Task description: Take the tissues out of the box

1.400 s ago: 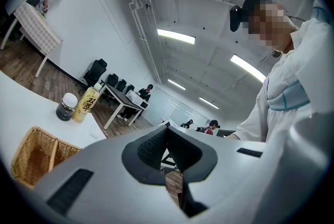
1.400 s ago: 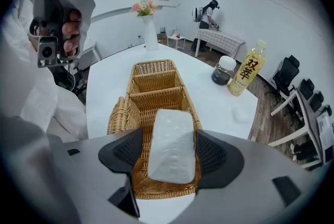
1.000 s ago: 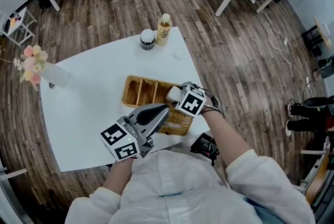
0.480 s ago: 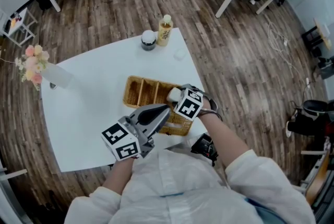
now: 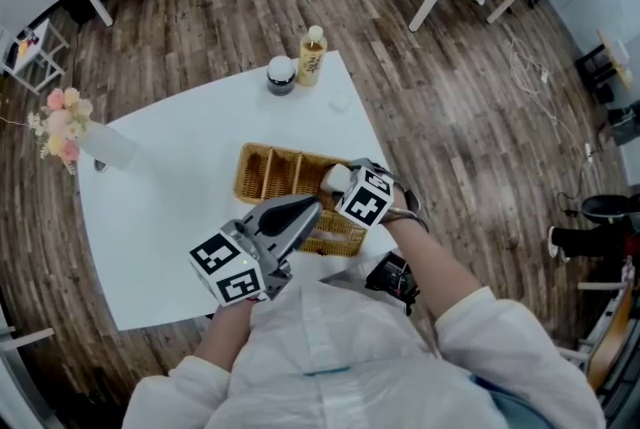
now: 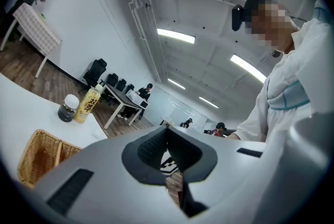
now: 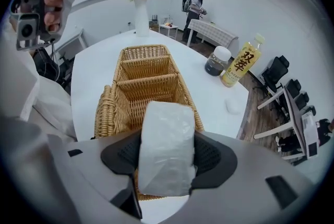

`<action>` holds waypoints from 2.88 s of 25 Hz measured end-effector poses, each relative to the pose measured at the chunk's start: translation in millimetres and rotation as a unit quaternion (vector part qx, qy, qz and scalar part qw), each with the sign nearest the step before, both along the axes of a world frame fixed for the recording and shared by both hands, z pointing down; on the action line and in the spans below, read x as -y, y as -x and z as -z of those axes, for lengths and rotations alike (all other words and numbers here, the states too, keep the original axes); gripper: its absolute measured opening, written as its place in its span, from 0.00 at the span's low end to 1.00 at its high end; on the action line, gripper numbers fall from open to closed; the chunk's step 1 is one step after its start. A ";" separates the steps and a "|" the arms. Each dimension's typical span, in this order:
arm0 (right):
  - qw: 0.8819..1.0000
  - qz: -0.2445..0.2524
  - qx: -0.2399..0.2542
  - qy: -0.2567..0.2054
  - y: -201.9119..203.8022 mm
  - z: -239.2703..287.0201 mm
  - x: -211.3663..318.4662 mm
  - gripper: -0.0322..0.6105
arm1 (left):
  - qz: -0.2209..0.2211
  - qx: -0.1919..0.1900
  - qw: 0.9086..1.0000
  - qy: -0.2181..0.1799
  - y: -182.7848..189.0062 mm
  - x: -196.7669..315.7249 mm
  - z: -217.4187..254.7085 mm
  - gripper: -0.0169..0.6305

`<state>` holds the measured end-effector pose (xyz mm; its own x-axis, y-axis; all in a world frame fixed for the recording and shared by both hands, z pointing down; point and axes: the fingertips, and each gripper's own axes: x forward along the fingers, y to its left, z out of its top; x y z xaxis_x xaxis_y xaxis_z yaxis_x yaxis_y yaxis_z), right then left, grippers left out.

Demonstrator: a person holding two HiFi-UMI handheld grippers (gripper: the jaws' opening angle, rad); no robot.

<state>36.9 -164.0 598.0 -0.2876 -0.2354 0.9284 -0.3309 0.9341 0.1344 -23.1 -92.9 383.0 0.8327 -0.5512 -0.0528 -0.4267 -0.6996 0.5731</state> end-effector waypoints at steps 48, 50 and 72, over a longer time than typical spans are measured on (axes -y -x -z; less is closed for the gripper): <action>0.672 -0.288 0.670 0.132 -4.1 211.8 -5.7 0.49 | -0.040 0.001 0.999 -0.029 -5.6 3.7 30.5 0.03; 0.670 -0.287 0.671 0.134 -4.3 211.6 -6.4 0.48 | -0.043 0.003 0.999 -0.028 -6.9 2.3 28.6 0.03; 0.655 -0.302 0.676 0.148 -4.1 207.3 -5.5 0.49 | -0.059 -0.001 0.998 -0.024 -12.9 2.6 25.0 0.03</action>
